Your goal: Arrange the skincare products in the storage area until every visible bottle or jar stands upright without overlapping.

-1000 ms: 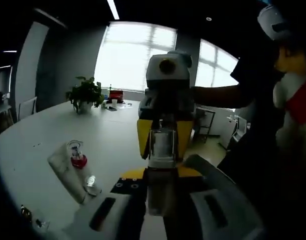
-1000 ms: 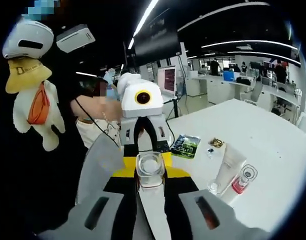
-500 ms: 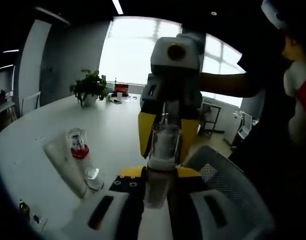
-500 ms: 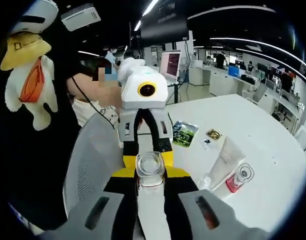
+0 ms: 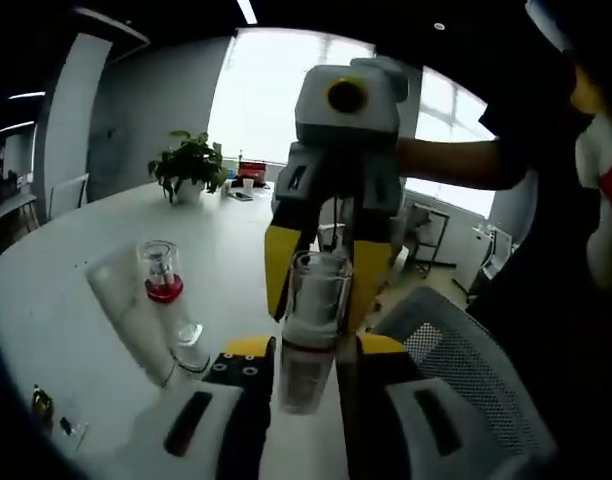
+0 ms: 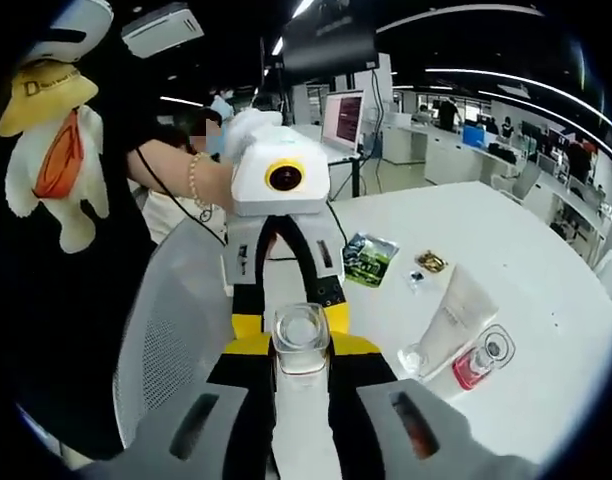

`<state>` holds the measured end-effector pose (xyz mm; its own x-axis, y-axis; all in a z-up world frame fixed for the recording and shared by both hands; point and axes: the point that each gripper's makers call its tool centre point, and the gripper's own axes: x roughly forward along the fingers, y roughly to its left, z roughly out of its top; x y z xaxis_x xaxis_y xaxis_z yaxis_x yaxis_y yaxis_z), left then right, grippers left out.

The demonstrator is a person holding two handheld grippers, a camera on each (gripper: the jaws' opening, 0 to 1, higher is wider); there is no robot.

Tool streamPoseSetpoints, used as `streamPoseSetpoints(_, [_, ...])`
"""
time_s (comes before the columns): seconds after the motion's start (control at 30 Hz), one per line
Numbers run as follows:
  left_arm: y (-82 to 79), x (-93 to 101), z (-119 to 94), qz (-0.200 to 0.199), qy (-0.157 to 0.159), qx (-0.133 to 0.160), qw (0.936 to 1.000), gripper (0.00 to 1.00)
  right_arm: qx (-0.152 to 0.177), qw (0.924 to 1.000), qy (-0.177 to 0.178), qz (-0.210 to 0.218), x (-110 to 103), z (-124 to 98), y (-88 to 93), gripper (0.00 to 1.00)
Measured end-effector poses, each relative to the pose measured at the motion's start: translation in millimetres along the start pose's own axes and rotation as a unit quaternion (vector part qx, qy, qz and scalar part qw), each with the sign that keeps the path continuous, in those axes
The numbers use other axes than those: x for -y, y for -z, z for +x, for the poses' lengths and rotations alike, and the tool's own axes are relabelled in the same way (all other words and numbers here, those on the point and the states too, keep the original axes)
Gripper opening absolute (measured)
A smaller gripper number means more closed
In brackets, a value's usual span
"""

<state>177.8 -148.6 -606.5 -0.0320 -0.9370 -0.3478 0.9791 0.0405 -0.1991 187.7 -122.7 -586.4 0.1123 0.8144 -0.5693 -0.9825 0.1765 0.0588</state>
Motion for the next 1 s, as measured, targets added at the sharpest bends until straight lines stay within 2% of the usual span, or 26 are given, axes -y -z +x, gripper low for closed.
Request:
streamPoseSetpoints(0.2, [10.4, -17.0, -11.2, -0.013, -0.03, -0.005, 0.9994, 0.37, -0.015, 0.9999, 0.001, 0.002, 11.1, 1.8, 19.2, 0.18])
streamPoseSetpoints(0.27, [7.8, -19.3, -11.3, -0.019, -0.042, 0.0, 0.9989, 0.39, -0.027, 0.9996, 0.012, -0.002, 19.1, 1.5, 28.2, 0.18])
streamPoseSetpoints(0.43, [7.1, -35.7, -31.3, -0.039, -0.087, 0.006, 0.9954, 0.49, -0.039, 0.999, 0.022, -0.005, 39.6, -2.1, 46.0, 0.18])
streamPoseSetpoints(0.6, [7.0, -49.8, -55.4, -0.06, -0.131, 0.027, 0.9893, 0.58, -0.054, 0.9979, 0.03, -0.019, 58.6, -4.4, 61.9, 0.18])
streamPoseSetpoints(0.73, [6.0, -47.0, -68.8, -0.069, -0.141, 0.037, 0.987, 0.66, -0.055, 0.9976, 0.034, -0.022, 68.5, -2.8, 69.8, 0.18])
streamPoseSetpoints(0.87, [8.7, -49.1, -88.8, -0.077, -0.17, 0.043, 0.9816, 0.69, -0.053, 0.9978, 0.034, -0.023, 73.5, 1.3, 74.5, 0.18])
streamPoseSetpoints(1.0, [5.3, -52.0, -111.8, -0.094, -0.209, 0.07, 0.9708, 0.74, -0.05, 0.9979, 0.032, -0.024, 78.3, 3.5, 77.6, 0.19])
